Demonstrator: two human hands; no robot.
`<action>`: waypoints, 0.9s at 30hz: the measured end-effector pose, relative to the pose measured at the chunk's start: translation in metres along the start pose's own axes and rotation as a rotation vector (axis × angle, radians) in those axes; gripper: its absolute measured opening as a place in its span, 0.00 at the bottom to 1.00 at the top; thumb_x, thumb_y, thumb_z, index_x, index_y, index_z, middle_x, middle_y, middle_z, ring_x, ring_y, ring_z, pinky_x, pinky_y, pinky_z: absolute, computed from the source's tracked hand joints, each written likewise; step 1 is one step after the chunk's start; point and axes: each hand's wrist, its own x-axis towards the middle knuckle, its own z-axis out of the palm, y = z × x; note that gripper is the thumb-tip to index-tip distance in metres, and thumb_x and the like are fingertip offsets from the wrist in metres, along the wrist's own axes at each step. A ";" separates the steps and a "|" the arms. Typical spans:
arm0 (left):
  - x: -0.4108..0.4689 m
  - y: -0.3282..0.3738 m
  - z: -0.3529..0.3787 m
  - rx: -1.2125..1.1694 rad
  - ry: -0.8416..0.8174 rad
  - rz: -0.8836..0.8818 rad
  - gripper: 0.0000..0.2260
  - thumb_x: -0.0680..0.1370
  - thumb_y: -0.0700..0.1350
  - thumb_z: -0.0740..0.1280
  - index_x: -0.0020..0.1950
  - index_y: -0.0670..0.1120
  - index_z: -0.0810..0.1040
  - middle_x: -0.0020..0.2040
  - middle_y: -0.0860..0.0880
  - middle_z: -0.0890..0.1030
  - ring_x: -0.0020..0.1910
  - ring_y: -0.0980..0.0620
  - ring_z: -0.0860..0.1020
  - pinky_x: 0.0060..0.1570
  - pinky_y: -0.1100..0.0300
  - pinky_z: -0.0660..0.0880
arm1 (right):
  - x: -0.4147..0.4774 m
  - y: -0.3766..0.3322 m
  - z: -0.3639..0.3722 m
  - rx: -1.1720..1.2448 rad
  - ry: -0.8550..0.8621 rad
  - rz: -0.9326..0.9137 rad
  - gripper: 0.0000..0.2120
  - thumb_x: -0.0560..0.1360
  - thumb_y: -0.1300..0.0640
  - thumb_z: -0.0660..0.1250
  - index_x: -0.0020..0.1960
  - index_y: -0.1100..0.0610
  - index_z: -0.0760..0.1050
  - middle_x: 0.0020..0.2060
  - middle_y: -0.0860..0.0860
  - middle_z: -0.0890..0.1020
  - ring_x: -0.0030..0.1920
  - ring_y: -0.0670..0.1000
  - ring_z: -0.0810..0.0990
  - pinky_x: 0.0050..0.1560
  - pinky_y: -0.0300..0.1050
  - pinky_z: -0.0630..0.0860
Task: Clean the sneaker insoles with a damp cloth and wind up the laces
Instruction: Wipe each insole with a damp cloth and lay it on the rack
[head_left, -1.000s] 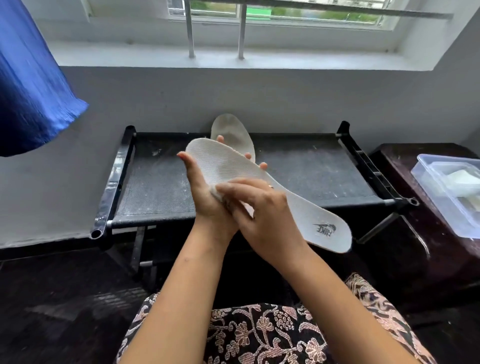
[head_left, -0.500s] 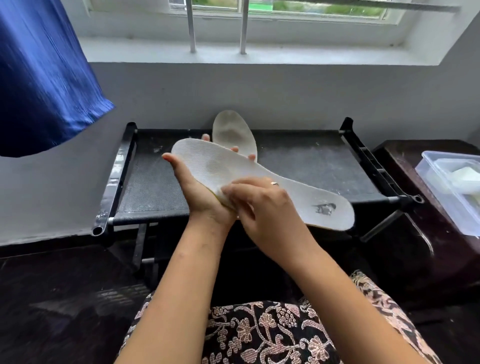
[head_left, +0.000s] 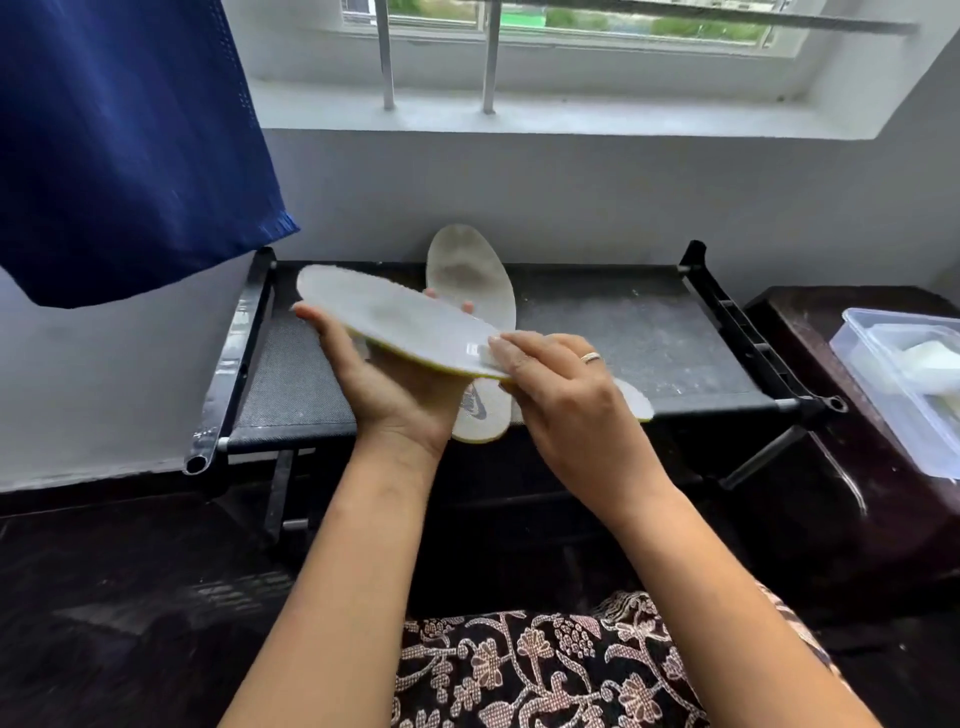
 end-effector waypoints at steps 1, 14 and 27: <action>-0.003 -0.006 0.003 0.076 -0.044 -0.075 0.33 0.64 0.73 0.59 0.55 0.47 0.73 0.44 0.46 0.77 0.44 0.44 0.78 0.58 0.44 0.72 | 0.002 -0.003 0.002 0.013 0.040 0.017 0.18 0.71 0.69 0.67 0.60 0.64 0.78 0.55 0.56 0.81 0.52 0.57 0.78 0.59 0.47 0.72; -0.009 -0.019 0.009 0.100 0.056 -0.229 0.41 0.69 0.76 0.48 0.55 0.40 0.74 0.45 0.43 0.80 0.52 0.41 0.78 0.52 0.46 0.78 | 0.000 0.000 -0.004 0.258 -0.098 0.084 0.10 0.74 0.65 0.67 0.51 0.56 0.83 0.50 0.48 0.84 0.51 0.56 0.79 0.55 0.44 0.74; -0.014 -0.044 0.006 0.332 -0.219 -0.271 0.45 0.62 0.76 0.59 0.59 0.39 0.74 0.54 0.39 0.77 0.59 0.41 0.74 0.69 0.41 0.59 | 0.025 -0.014 0.000 0.225 0.065 0.223 0.12 0.73 0.54 0.64 0.47 0.60 0.82 0.45 0.54 0.82 0.45 0.57 0.79 0.47 0.44 0.74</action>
